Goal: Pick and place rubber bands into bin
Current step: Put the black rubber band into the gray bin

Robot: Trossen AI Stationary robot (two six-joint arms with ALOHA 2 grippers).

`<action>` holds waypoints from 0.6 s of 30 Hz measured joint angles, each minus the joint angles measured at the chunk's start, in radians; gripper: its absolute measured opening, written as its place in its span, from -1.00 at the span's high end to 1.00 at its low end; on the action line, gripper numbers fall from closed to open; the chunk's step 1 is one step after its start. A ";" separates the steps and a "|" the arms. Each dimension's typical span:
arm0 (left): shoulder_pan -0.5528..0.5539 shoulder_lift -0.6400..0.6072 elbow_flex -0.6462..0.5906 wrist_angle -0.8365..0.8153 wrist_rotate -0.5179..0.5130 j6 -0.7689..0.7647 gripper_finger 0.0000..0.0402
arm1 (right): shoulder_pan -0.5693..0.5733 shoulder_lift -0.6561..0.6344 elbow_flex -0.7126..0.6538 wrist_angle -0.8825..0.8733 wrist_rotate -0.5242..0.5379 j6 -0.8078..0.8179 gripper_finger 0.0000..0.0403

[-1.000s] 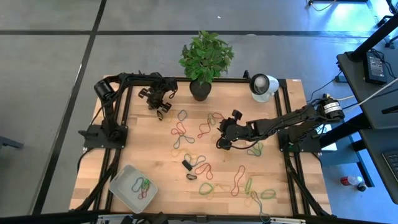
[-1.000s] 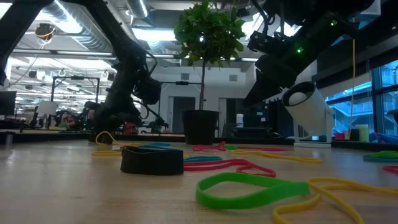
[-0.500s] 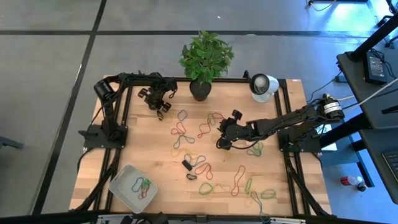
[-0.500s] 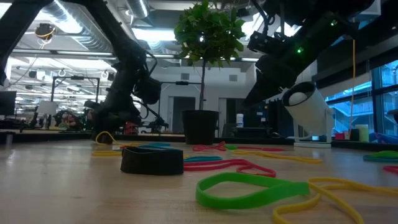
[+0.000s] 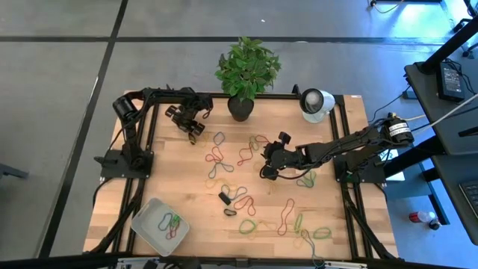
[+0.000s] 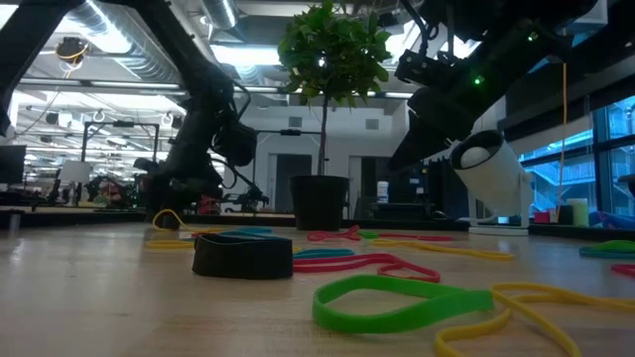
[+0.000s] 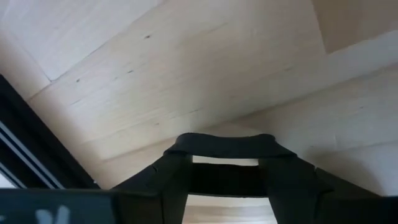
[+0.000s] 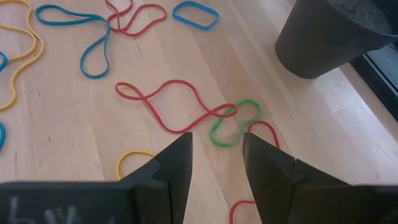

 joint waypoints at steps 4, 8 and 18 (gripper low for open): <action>-0.019 -0.008 -0.003 -0.030 0.000 0.000 0.09 | 0.000 0.000 0.000 -0.001 0.000 0.000 0.28; -0.044 -0.054 -0.003 -0.041 -0.002 0.000 0.09 | 0.000 0.000 0.000 -0.005 0.000 0.000 0.28; -0.173 -0.327 -0.002 -0.110 -0.006 -0.019 0.09 | 0.000 0.000 0.000 -0.011 0.000 0.000 0.28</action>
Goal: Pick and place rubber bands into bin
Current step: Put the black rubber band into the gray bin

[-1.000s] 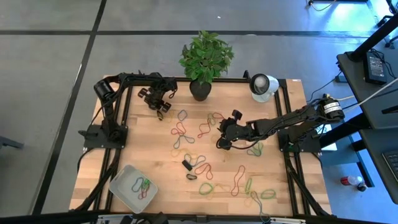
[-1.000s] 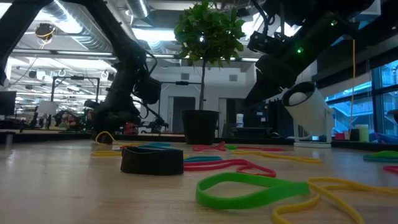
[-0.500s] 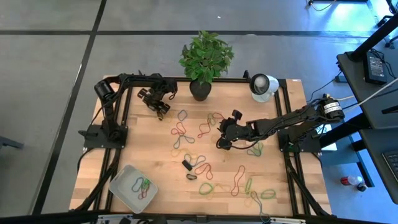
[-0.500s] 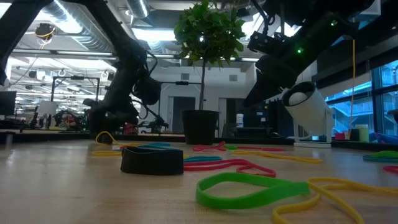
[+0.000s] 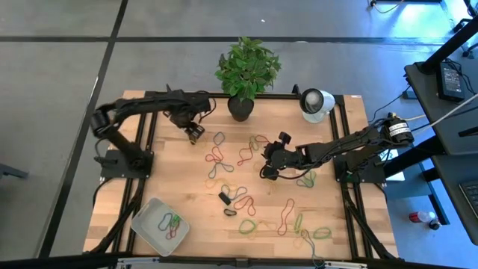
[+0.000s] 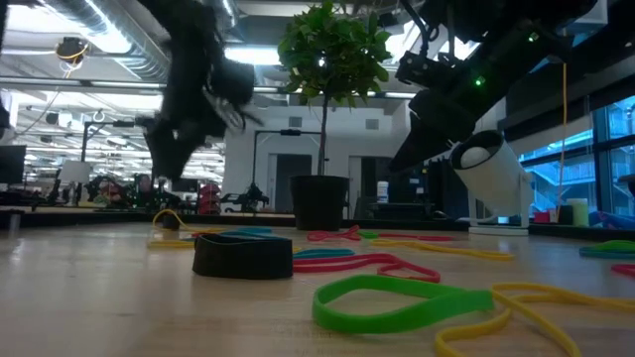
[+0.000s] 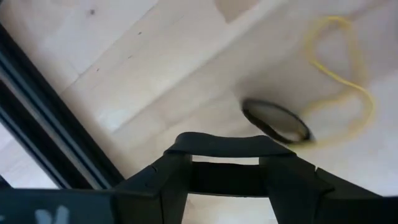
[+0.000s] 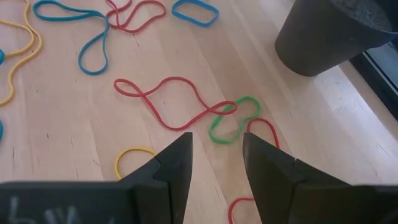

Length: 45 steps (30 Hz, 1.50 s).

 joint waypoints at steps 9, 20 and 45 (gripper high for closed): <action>-0.294 -0.284 0.001 -0.124 0.023 -0.269 0.09 | 0.000 0.000 0.000 -0.001 0.000 0.000 0.28; -0.835 -0.365 0.001 -0.182 0.064 -0.759 0.09 | 0.000 0.000 0.000 -0.001 0.000 0.020 0.28; -1.462 -0.026 0.002 0.085 0.208 -1.535 0.09 | 0.000 0.000 0.000 -0.001 0.000 0.024 0.28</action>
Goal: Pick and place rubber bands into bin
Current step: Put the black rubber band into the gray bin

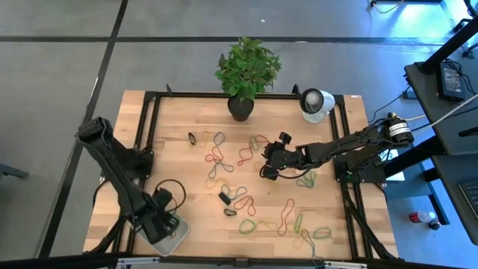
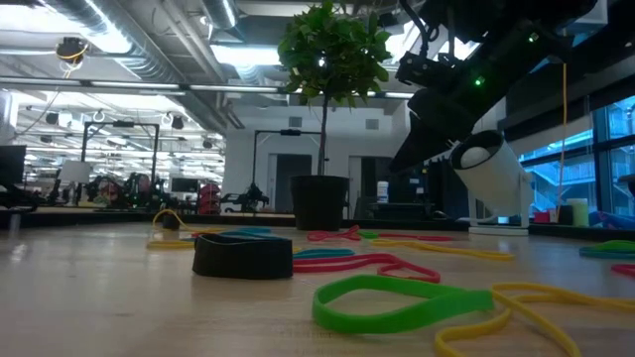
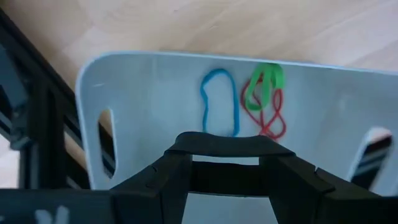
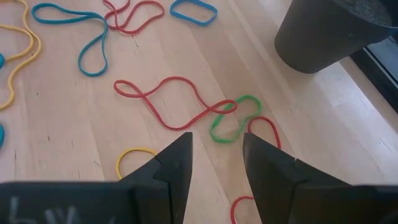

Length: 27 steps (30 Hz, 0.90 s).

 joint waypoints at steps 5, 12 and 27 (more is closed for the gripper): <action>0.000 0.104 0.000 0.038 0.004 -0.002 0.09 | 0.000 0.000 0.000 0.014 0.000 0.001 0.28; -0.007 0.218 0.000 0.085 0.138 -0.001 0.09 | 0.000 0.000 0.000 0.024 0.000 0.001 0.28; -0.005 0.227 0.000 0.153 0.141 0.019 0.93 | 0.000 0.000 0.000 0.023 0.000 0.001 0.28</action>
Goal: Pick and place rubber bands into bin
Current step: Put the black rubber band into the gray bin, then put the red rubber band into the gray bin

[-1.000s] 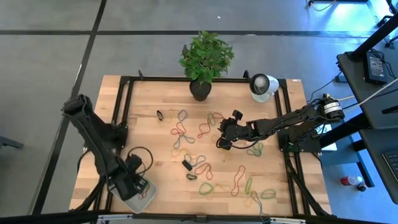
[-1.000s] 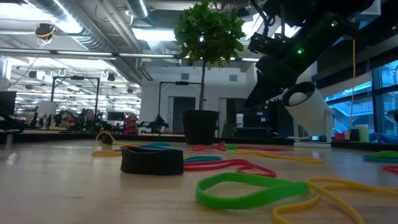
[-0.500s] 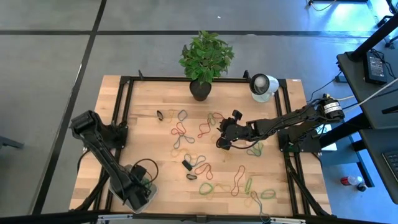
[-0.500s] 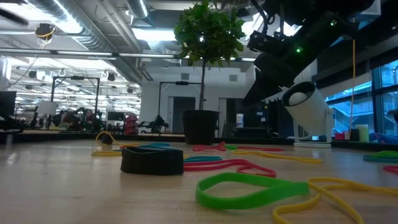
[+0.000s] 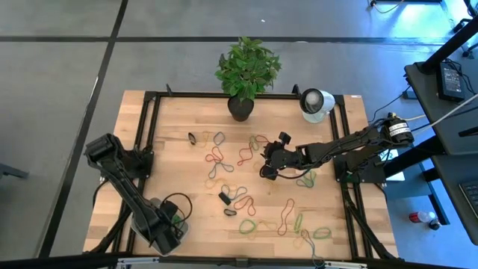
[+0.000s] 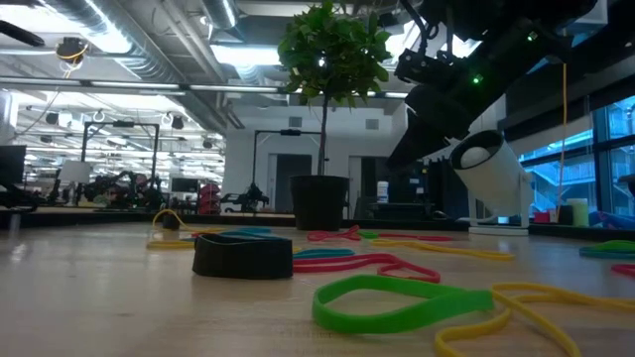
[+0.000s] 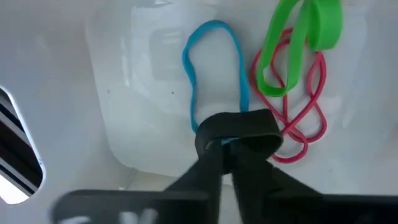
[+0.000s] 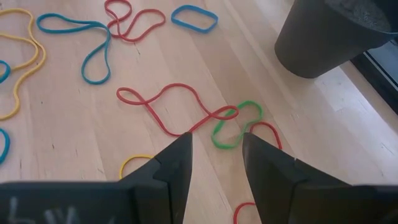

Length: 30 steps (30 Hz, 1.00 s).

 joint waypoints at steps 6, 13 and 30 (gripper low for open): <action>0.000 -0.049 0.000 -0.018 -0.021 0.011 0.99 | 0.000 0.000 0.000 0.000 0.000 0.003 0.28; 0.000 -0.181 0.000 -0.106 -0.226 0.006 0.99 | 0.000 0.000 0.000 0.000 0.000 0.005 0.28; 0.271 -0.267 0.001 -0.110 -0.886 0.785 0.99 | 0.000 0.000 0.000 -0.021 0.000 0.046 0.28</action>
